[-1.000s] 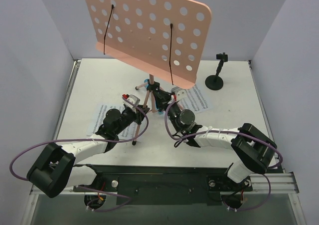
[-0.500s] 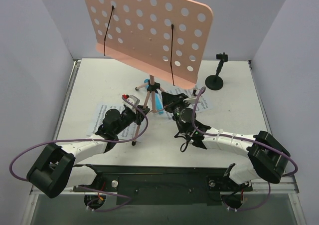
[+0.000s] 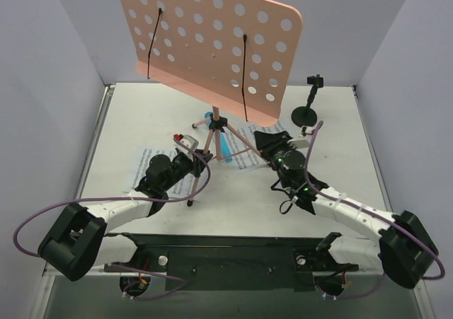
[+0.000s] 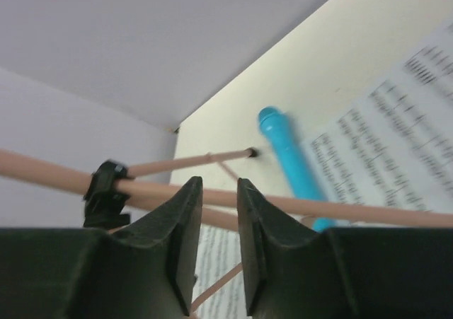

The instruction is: Set up the instrument practice props

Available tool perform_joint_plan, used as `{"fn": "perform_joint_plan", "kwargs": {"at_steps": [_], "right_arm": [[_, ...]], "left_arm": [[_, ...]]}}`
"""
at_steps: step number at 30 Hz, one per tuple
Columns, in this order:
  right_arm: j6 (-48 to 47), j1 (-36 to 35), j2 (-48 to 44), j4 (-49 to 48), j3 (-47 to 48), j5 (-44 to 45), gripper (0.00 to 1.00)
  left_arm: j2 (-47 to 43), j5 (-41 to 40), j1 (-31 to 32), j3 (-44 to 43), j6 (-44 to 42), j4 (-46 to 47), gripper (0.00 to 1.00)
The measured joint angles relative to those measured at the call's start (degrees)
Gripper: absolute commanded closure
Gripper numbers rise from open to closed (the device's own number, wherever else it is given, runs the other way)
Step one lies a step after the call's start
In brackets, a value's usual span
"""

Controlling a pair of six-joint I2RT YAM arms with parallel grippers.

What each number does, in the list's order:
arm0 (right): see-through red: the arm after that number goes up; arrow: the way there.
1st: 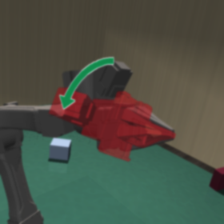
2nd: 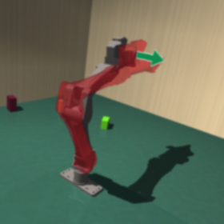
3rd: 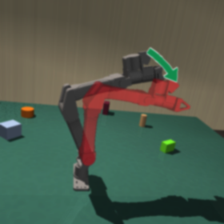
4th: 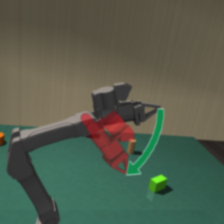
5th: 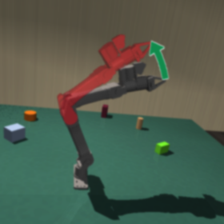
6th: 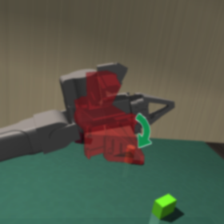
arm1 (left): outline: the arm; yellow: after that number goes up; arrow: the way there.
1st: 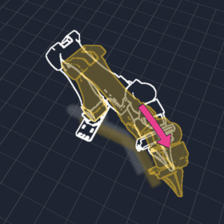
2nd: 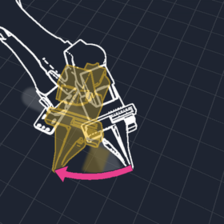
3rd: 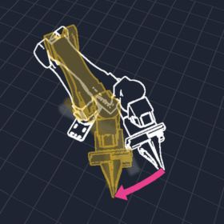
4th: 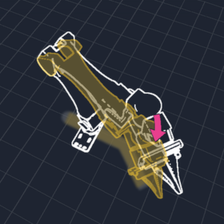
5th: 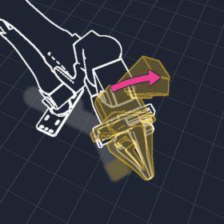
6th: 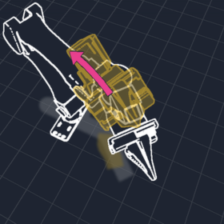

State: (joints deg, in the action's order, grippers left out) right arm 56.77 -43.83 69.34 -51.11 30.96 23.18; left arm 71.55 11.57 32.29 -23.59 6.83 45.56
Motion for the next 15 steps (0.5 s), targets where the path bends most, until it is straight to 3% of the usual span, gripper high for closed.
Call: {"fn": "perform_joint_plan", "kwargs": {"at_steps": [4, 7, 10, 15], "right_arm": [[-5.4, 8.8, -11.3, 17.6, 0.5, -2.7, 0.59], [-13.0, 13.9, -14.1, 30.5, 5.9, -6.8, 0.51], [-18.4, 20.8, -10.4, 41.7, 14.8, -15.3, 0.36], [-24.6, 30.7, 4.3, 52.9, 30.1, -33.0, 0.30]], "left_arm": [[0.0, 0.0, 0.0, 0.0, 0.0, 0.0, 1.00], [0.0, 0.1, -0.1, 0.0, 0.2, -0.1, 1.00], [-0.3, 0.0, -0.1, -0.4, 0.2, -1.2, 1.00], [-1.9, 0.0, -0.7, -1.6, 0.3, -6.3, 1.00]]}}
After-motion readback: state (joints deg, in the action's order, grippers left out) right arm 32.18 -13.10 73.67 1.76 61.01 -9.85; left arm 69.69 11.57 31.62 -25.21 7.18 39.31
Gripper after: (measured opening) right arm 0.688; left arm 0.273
